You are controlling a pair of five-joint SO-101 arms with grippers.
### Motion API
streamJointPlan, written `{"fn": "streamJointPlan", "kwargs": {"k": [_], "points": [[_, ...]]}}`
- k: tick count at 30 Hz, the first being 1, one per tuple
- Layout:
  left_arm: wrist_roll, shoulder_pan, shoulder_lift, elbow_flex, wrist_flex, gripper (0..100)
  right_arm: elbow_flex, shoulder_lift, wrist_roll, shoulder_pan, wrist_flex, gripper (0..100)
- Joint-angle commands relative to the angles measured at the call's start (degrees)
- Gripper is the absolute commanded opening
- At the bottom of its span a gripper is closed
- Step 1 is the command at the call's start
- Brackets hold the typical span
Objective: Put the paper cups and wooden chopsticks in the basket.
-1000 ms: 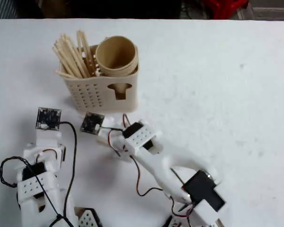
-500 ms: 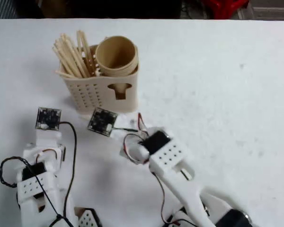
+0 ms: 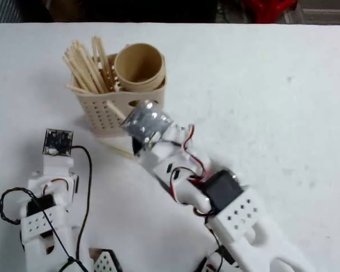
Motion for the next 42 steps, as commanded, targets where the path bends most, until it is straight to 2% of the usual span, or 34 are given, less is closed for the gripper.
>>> {"fn": "streamJointPlan", "kwargs": {"k": [1, 12, 17, 21, 25, 30, 34, 36, 42], "points": [[0.5, 0.7, -1.1, -0.4, -0.9, 17, -13.7, 1.9, -4.0, 0.3, -1.3, 1.6], [0.5, 0.7, -1.1, -0.4, -0.9, 17, -51.7, 32.2, -17.6, 0.3, -11.5, 1.7], [0.5, 0.7, -1.1, -0.4, -0.9, 17, -68.4, 47.2, -15.6, -0.7, -20.4, 1.8], [0.5, 0.7, -1.1, -0.4, -0.9, 17, -79.2, 57.7, -13.1, -0.9, -20.1, 1.8], [0.5, 0.7, -1.1, -0.4, -0.9, 17, -85.1, 64.4, -13.3, -0.7, -17.7, 1.8], [0.5, 0.7, -1.1, -0.4, -0.9, 17, -87.6, 65.6, -13.3, -0.8, -13.8, 2.9], [0.5, 0.7, -1.1, -0.4, -0.9, 17, -87.1, 65.1, -13.2, -0.7, -13.5, 14.6], [0.5, 0.7, -1.1, -0.4, -0.9, 17, -87.4, 65.0, -13.2, -0.8, -12.0, 17.3], [0.5, 0.7, -1.1, -0.4, -0.9, 17, -87.6, 64.9, -13.2, -0.7, -8.5, 10.4]]}}
